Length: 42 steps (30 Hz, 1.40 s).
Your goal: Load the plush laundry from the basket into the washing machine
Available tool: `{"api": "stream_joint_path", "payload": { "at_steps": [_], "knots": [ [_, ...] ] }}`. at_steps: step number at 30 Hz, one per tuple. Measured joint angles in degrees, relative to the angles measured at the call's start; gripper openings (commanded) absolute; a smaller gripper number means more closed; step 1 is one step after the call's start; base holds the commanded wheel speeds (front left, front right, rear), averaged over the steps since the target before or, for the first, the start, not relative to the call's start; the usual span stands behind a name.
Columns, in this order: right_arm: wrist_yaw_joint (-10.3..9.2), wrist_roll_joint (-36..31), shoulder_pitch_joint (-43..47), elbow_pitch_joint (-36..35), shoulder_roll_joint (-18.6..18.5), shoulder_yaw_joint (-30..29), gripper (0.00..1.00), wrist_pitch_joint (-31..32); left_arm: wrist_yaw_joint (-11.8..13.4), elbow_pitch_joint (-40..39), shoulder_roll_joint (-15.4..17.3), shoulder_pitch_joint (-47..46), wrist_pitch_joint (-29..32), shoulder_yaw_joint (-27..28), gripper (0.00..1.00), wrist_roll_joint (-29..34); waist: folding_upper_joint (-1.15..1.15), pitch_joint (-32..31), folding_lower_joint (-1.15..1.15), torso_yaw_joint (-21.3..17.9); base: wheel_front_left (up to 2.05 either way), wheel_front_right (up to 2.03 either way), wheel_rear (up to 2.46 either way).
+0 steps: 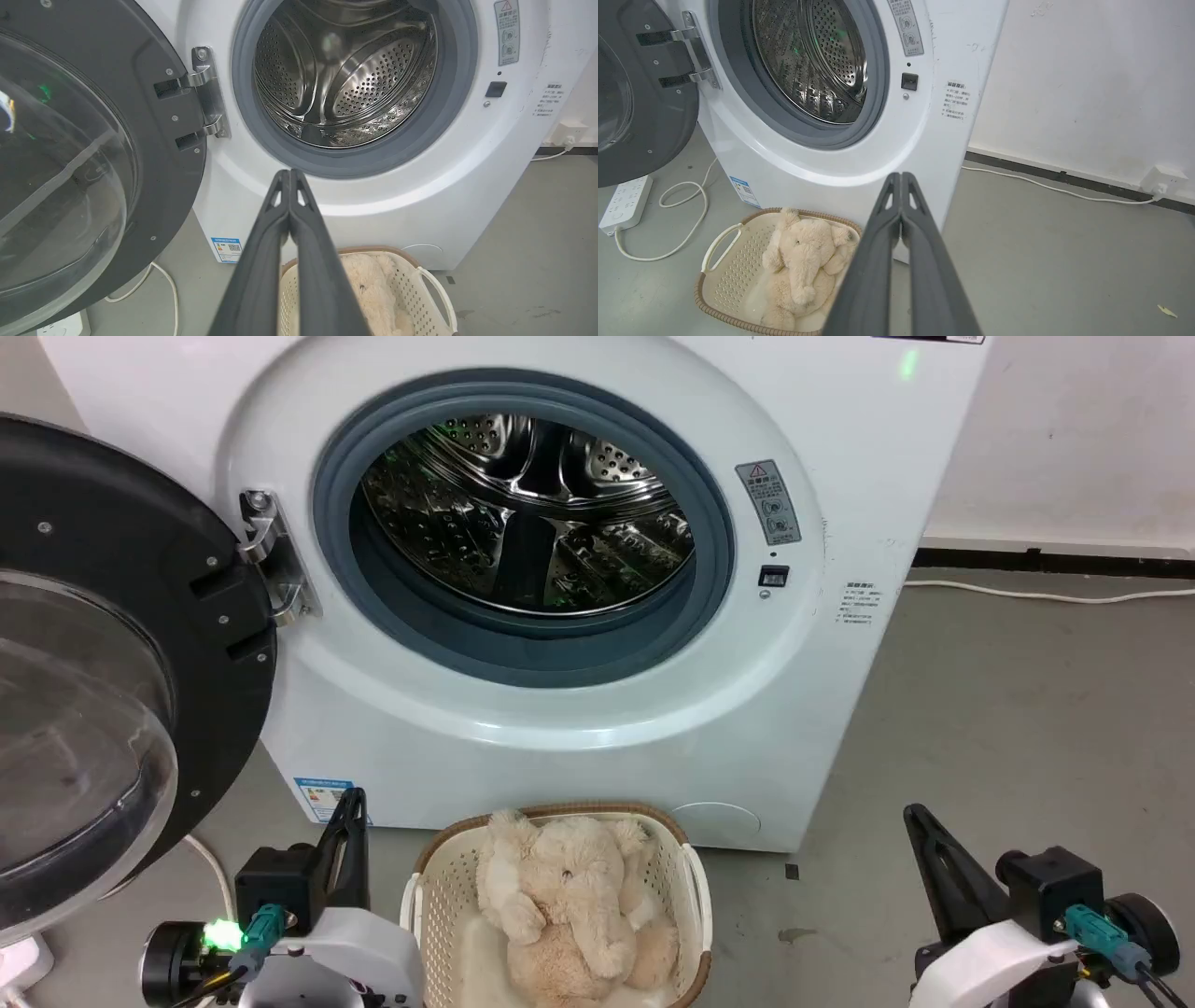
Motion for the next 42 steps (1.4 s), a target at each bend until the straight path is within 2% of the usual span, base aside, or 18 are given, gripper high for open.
{"api": "stream_joint_path", "payload": {
  "at_steps": [42],
  "knots": [
    [0.0, 0.0, 0.0, 0.0, 0.0, 0.01, 0.0, 0.0, 0.0, 0.0, 0.0, 0.0, 0.0, 0.01, 0.0, 0.0, 0.0, 0.0, 0.0, 0.0, 0.0, 0.0, 0.0]
  ]
}}
